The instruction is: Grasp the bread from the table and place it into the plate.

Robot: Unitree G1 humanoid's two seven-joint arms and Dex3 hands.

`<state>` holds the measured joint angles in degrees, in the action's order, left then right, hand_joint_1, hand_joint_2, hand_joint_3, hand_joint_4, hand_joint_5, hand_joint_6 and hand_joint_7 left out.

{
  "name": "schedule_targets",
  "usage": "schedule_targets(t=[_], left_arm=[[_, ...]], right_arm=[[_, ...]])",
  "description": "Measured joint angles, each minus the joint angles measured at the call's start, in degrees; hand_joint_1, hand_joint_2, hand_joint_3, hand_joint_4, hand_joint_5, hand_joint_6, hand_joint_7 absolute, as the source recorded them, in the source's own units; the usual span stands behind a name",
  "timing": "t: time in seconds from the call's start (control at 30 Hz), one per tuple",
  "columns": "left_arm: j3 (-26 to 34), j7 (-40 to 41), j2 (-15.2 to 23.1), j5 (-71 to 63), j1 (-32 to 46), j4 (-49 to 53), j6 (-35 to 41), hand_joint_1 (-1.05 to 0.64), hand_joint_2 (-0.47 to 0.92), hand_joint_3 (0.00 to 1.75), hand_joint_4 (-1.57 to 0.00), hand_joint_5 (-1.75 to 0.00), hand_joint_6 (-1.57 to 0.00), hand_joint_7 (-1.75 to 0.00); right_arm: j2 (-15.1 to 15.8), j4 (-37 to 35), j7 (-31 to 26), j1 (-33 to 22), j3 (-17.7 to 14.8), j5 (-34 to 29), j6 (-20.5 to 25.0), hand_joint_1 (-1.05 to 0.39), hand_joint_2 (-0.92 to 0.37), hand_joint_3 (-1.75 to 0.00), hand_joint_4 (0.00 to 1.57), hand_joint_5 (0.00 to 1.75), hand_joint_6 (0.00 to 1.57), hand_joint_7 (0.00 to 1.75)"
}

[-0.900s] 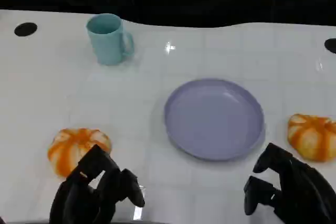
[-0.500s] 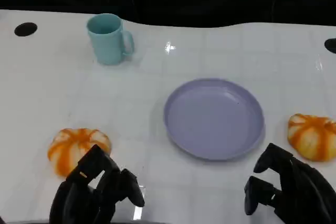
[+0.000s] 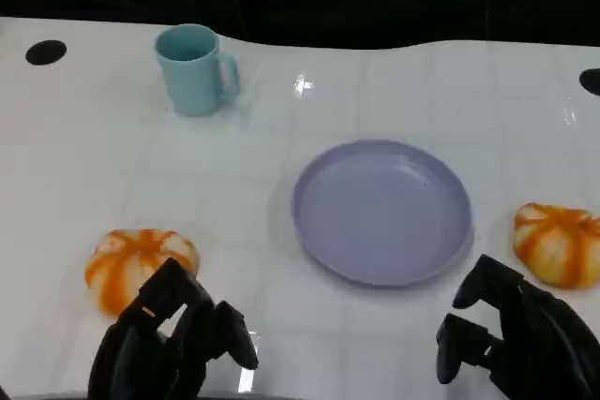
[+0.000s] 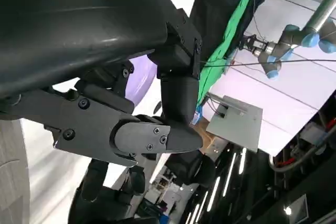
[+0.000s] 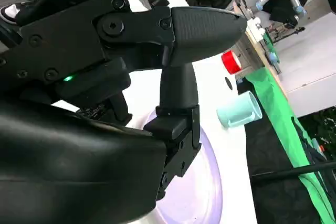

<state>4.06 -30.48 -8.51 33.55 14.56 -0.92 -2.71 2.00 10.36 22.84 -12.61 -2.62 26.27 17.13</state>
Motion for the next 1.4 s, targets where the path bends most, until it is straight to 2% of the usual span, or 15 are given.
schedule_targets(t=[0.07, 0.1, 0.2, 0.27, 0.3, 0.5, 0.57, 0.63, 0.8, 1.0, 1.2, 1.4], left_arm=[[0.0, 0.0, 0.2, -0.5, 0.0, 0.0, -0.1, -0.55, 0.92, 0.3, -0.62, -1.59, -0.59, -1.07], [-0.1, 0.0, 0.5, -1.9, 0.0, -0.1, -0.7, -0.53, 0.92, 0.27, -0.58, -1.46, -0.62, -0.79], [-0.1, 0.5, 1.5, -5.8, 0.0, -0.6, -4.1, -0.52, 0.92, 0.22, -0.53, -1.16, -0.7, -0.3], [-0.3, 1.9, 2.0, -9.9, 0.1, -1.5, -6.6, -0.53, 0.92, 0.21, -0.49, -1.07, -0.69, -0.19], [-0.5, 3.0, 2.5, -12.6, 0.1, -2.3, -8.0, -0.52, 0.92, 0.18, -0.48, -0.97, -0.68, -0.12], [-1.8, 7.2, 6.3, -22.7, 1.1, -7.4, -10.9, -0.52, 0.92, 0.17, -0.4, -0.68, -0.55, -0.01], [-2.1, 8.6, 8.1, -26.1, 1.7, -9.2, -11.0, -0.53, 0.92, 0.17, -0.38, -0.65, -0.53, 0.0], [-2.4, 9.9, 9.5, -29.5, 2.2, -10.9, -10.8, -0.48, 0.92, 0.12, -0.28, -0.56, -0.47, 0.0], [-2.3, 15.1, 13.9, -42.5, 2.7, -17.5, -10.5, -0.52, 0.92, 0.12, -0.17, -0.48, -0.4, 0.0], [-2.5, 22.2, 20.4, -66.5, 3.1, -20.9, -9.9, -0.61, 0.92, 0.12, -0.07, -0.37, -0.3, 0.0], [-4.7, 21.8, 22.1, -80.7, 4.2, -25.5, -2.4, -0.61, 0.92, 0.06, 0.0, -0.2, -0.19, 0.0], [-6.5, 19.2, 22.7, -89.2, 3.9, -28.6, 4.3, -0.57, 0.91, 0.02, -0.01, -0.17, -0.19, 0.0]], right_arm=[[0.0, 0.0, 0.0, 0.0, 0.0, -0.1, -0.1, -0.54, -0.92, -0.47, 0.77, 1.75, 0.48, 1.75], [0.0, 0.0, 0.0, 0.0, 0.0, -0.1, -0.1, -0.55, -0.92, -0.46, 0.77, 1.75, 0.48, 1.75], [0.0, 0.0, -0.1, 0.0, 0.1, -0.2, -0.1, -0.54, -0.92, -0.45, 0.77, 1.75, 0.48, 1.75], [0.0, 0.0, -0.2, 0.0, 0.1, -0.2, -0.1, -0.53, -0.92, -0.45, 0.77, 1.75, 0.48, 1.75], [0.0, 0.0, -0.2, 0.0, 0.1, -0.2, -0.1, -0.53, -0.92, -0.46, 0.77, 1.75, 0.48, 1.75], [0.0, 0.0, -0.1, 0.0, 0.2, -0.2, -0.1, -0.54, -0.92, -0.47, 0.76, 1.75, 0.47, 1.75], [0.0, 0.1, -0.2, 0.0, 0.2, -0.1, 0.0, -0.54, -0.92, -0.47, 0.76, 1.75, 0.47, 1.75], [0.0, 0.3, -0.2, 0.0, 0.2, -0.1, 0.1, -0.56, -0.91, -0.45, 0.76, 1.75, 0.48, 1.75], [0.0, 0.3, -0.2, 0.0, 0.1, 0.1, 0.3, -0.55, -0.92, -0.44, 0.75, 1.75, 0.47, 1.75], [0.0, 0.3, -0.2, 0.0, 0.1, 0.2, 0.3, -0.55, -0.92, -0.43, 0.75, 1.75, 0.48, 1.74], [-0.1, 0.3, -0.2, 0.0, 0.1, 0.2, 0.3, -0.55, -0.92, -0.44, 0.74, 1.75, 0.47, 1.75], [-0.1, 0.3, -0.2, 0.0, 0.1, 0.2, 0.4, -0.56, -0.92, -0.44, 0.76, 1.75, 0.49, 1.75]])
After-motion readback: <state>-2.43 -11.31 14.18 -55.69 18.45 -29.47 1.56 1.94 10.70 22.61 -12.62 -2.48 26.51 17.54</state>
